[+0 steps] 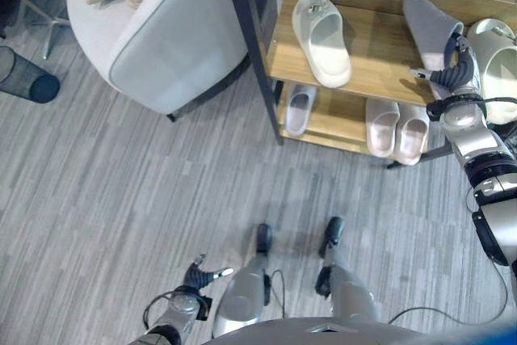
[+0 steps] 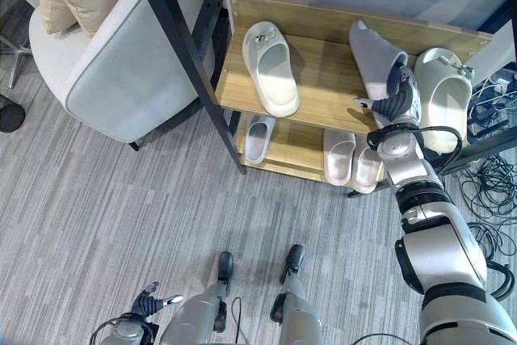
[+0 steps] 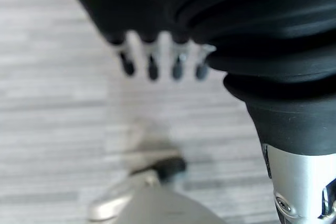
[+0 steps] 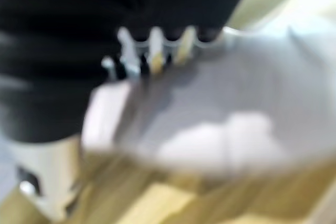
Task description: Arrange the slippers neatly on the shoe rack.
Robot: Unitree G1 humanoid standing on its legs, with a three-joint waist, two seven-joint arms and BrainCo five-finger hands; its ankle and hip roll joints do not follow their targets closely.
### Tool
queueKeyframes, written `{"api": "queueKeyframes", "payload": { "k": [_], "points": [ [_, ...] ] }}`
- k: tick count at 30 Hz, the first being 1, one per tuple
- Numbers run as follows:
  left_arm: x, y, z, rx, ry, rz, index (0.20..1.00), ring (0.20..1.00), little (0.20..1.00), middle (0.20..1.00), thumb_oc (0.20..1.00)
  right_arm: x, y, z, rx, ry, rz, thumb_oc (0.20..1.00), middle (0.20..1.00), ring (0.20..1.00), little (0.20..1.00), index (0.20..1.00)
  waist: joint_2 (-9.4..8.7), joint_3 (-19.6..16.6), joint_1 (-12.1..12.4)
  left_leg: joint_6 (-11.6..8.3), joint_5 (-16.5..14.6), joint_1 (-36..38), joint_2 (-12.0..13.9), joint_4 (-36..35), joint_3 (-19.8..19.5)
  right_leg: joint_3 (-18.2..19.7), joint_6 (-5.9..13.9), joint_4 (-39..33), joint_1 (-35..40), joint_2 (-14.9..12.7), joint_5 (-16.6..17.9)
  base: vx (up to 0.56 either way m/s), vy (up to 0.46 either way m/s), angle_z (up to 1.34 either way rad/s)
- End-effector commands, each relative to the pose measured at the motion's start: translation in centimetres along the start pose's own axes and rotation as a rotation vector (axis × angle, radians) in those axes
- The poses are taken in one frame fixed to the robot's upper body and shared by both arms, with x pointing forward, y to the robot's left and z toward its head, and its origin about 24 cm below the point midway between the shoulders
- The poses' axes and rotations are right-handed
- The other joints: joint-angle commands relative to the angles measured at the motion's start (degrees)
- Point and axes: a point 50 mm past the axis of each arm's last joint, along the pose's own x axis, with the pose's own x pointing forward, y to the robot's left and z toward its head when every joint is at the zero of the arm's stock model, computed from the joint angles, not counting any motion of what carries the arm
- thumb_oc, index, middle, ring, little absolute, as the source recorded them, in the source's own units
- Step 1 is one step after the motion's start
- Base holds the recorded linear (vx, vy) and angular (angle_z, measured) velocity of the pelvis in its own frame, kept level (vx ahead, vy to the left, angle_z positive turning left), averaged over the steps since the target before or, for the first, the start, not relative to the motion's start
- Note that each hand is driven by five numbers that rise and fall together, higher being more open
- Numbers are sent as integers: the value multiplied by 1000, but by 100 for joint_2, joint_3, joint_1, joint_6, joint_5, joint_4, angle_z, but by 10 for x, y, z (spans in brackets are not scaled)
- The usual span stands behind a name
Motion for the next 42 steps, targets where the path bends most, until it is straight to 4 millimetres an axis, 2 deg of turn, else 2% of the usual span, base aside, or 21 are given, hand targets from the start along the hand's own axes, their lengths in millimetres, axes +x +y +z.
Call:
{"api": "queueKeyframes", "payload": {
  "k": [1,2,3,4,5,6,8,9,10,13,14,16,17,18,19,20,21,25,31,32,42],
  "points": [
    [0,11,-7,42,26,13,1000,1000,1000,1000,1000,8,-11,-1,-36,21,-24,1000,1000,1000,1000,1000,-65,0,119,-315,214,-216,102,-120,-191,13,636,31,801,-95,-532,0,0,0],
    [0,11,-7,48,24,10,1000,1000,1000,1000,1000,8,-12,-6,-38,47,-28,834,834,834,834,834,-65,-19,129,-310,233,-245,92,-120,-207,0,636,31,784,-100,-532,0,0,0],
    [0,11,-7,48,24,10,1000,1000,1000,1000,1000,8,-12,-6,-38,47,-28,733,733,733,733,733,-65,-19,128,-310,233,-245,92,-120,-207,0,636,31,784,-100,-532,0,0,0],
    [0,12,-7,56,27,15,1000,1000,1000,1000,1000,8,-7,0,-37,25,-13,200,200,200,200,200,-68,-20,149,-310,237,-239,94,-120,-213,-5,634,31,797,-97,-537,0,0,0],
    [-1,11,-10,55,36,12,1000,1000,1000,1000,1000,6,0,3,-49,9,7,200,200,200,200,200,-67,-19,151,-309,242,-237,90,-120,-215,-10,637,31,795,-100,-527,0,0,0],
    [0,12,-9,45,36,23,1000,1000,1000,1000,1000,1,12,17,-45,-77,35,200,200,200,200,200,-64,2,131,-307,225,-209,97,-120,-195,11,637,31,807,-93,-525,0,0,0],
    [1,12,-6,22,34,23,1000,1000,1000,1000,1000,-3,17,15,-47,-72,42,200,200,200,200,200,-76,-6,84,-295,231,-237,94,-120,-180,30,634,31,778,-94,-510,0,0,0],
    [2,11,-5,43,39,1,1000,1000,1000,1000,1000,-22,29,-2,-67,-125,94,200,200,200,200,200,-30,18,92,-288,199,-206,90,-120,-173,13,645,31,812,-98,-541,0,0,0],
    [3,16,-3,67,20,23,1000,1000,1000,1000,1000,-4,5,19,-134,-188,27,200,200,200,200,200,-71,-6,129,-300,200,-215,90,-120,-189,4,648,31,809,-103,-548,0,0,0],
    [2,16,-3,58,15,36,1000,1000,1000,1000,1000,-1,-1,33,-154,-237,2,200,200,200,200,200,-101,-10,141,-296,218,-240,85,-120,-203,-1,648,31,777,-106,-529,0,0,0],
    [4,12,2,41,9,35,1000,1000,1000,1000,1000,-21,26,1,-85,-124,72,200,200,200,200,200,-85,20,112,-295,199,-209,94,-120,-193,5,649,31,806,-105,-536,0,0,0],
    [4,11,5,19,4,44,1000,1000,1000,1000,1000,-49,47,-31,-57,-41,135,200,200,200,200,200,-93,16,47,-274,188,-204,88,-120,-185,11,649,31,810,-120,-529,-5,2,-2],
    [5,10,6,23,13,43,1000,1000,1000,1000,1000,-52,49,-33,-11,-4,122,200,200,200,200,200,-86,21,18,-269,178,-194,88,-120,-172,16,649,31,818,-123,-531,-16,14,-4],
    [4,7,4,-4,27,37,1000,1000,1000,1000,1000,-66,52,-43,-19,19,104,200,200,200,200,200,-80,-3,-29,-248,139,-144,86,-120,-154,16,649,31,861,-129,-544,-2,4,-8],
    [5,10,6,-3,26,45,1000,1000,1000,1000,1000,-62,52,-27,-10,-42,80,200,200,200,200,200,-78,-16,-31,-248,99,-85,97,-120,-143,22,645,31,907,-122,-570,-3,1,-6],
    [5,10,6,-3,26,46,1000,1000,1000,1000,1000,-62,52,-27,-10,-42,79,200,200,200,200,200,-83,-27,-40,-243,118,-111,89,-120,-150,15,646,31,886,-129,-558,46,7,1],
    [4,6,2,-8,41,41,1000,1000,1000,1000,1000,-91,71,-60,-27,68,135,200,200,200,200,200,-90,-153,-94,-201,25,97,90,-120,-110,14,635,31,1074,-136,-605,53,14,12],
    [1,8,-9,10,76,41,1000,1000,1000,1000,1000,-118,85,-75,-50,99,226,200,200,200,200,200,-118,-305,-144,-169,-89,421,86,-120,-72,13,632,31,1370,-139,-681,63,11,-3],
    [-4,5,-25,37,134,27,1000,1000,1000,1000,1000,-140,101,-79,-48,109,327,200,200,200,200,200,-156,-637,-207,-160,-217,905,94,-120,28,64,629,31,1747,-109,-770,29,16,-1],
    [-7,3,-33,43,157,17,1000,1000,1000,1000,1000,-147,105,-83,-58,122,360,200,200,200,200,200,-155,-737,-211,-157,-237,1018,95,-120,54,76,628,31,1834,-105,-782,26,37,-10],
    [-20,-4,-61,65,252,-26,1000,1000,1000,1000,1000,-175,111,-105,-26,228,434,200,200,200,200,200,-152,-1043,-271,-141,-311,1394,82,-120,156,132,624,31,2137,-98,-790,-3,13,-7]
  ]
}}
